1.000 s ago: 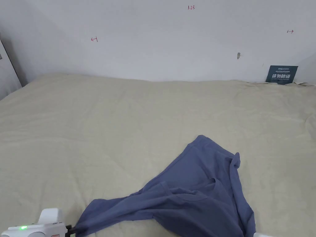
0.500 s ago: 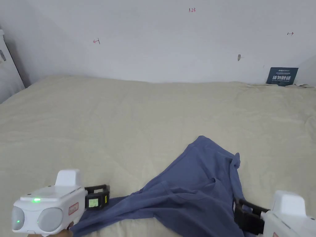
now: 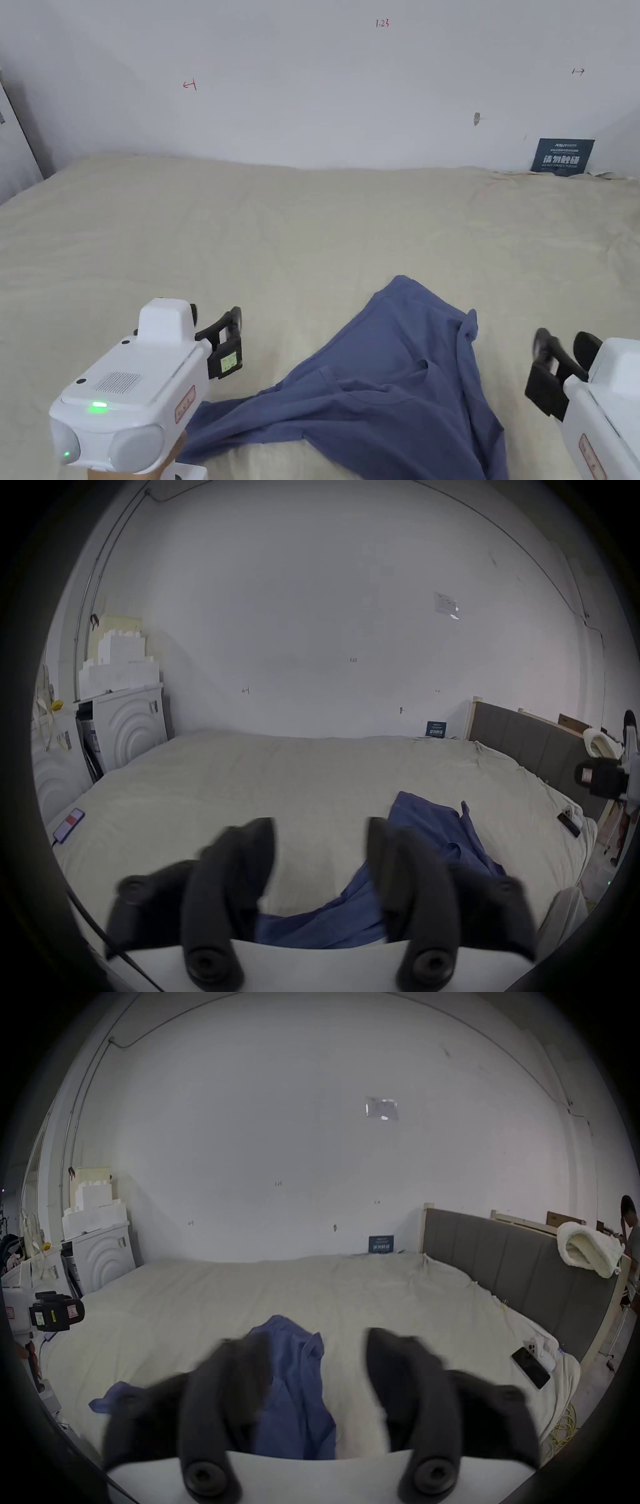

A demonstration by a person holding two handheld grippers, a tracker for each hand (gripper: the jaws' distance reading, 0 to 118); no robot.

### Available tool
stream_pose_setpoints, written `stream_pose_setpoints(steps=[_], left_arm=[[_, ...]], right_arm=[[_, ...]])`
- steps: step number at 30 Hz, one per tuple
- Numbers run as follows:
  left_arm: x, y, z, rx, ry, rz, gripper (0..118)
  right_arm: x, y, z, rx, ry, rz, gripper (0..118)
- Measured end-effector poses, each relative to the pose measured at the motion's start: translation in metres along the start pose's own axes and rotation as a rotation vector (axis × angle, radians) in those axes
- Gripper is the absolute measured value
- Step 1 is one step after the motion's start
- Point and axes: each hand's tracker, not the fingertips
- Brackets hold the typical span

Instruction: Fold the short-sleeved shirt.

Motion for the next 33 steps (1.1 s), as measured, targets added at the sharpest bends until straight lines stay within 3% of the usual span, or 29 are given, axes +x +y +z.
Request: stream_pose_setpoints(steps=[1, 2, 4, 5, 15, 21, 33], left_arm=[[0.002, -0.001, 0.0, 0.003, 0.002, -0.015, 39], [0.004, -0.002, 0.001, 0.008, 0.004, -0.026, 26], [0.006, -0.005, 0.001, 0.022, 0.007, -0.037, 5], [0.007, -0.006, 0.001, 0.024, 0.003, -0.035, 0], [0.002, -0.009, -0.005, -0.027, 0.01, -0.037, 0], [-0.028, -0.006, -0.023, -0.235, 0.023, 0.091, 0], [-0.092, -0.068, -0.059, -0.591, 0.047, 0.192, 0]], right_arm=[[0.001, -0.001, 0.001, 0.012, -0.012, 0.006, 19], [0.002, -0.001, 0.001, 0.02, -0.011, 0.007, 9], [0.004, -0.002, 0.001, 0.029, -0.015, 0.002, 2], [0.004, -0.002, 0.001, 0.031, -0.013, 0.002, 0], [0.0, -0.001, 0.0, 0.033, 0.005, 0.018, 0], [-0.002, 0.002, -0.005, 0.029, 0.018, 0.027, 0], [-0.007, -0.005, -0.02, -0.011, 0.043, 0.028, 0]])
